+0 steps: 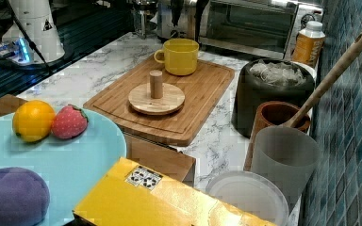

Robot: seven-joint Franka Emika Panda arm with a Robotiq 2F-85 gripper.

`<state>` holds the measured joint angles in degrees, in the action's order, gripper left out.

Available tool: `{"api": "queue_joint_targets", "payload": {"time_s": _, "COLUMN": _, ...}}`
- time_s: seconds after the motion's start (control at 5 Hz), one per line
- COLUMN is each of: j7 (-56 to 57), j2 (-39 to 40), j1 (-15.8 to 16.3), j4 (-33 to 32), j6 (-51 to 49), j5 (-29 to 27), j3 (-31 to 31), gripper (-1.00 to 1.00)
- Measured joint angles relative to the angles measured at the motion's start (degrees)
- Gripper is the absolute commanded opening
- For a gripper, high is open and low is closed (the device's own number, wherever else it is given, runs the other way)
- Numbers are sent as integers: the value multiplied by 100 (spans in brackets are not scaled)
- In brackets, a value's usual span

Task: Put the tea in the cup.

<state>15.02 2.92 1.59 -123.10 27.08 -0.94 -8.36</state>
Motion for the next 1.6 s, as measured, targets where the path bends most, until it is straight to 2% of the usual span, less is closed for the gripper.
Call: {"api": "queue_joint_targets", "payload": {"time_s": 1.6, "j7": 1, "j2": 27, "j1": 10, "j4": 0, "j6": 32, "j5": 1, "j3": -19, "gripper": 100}}
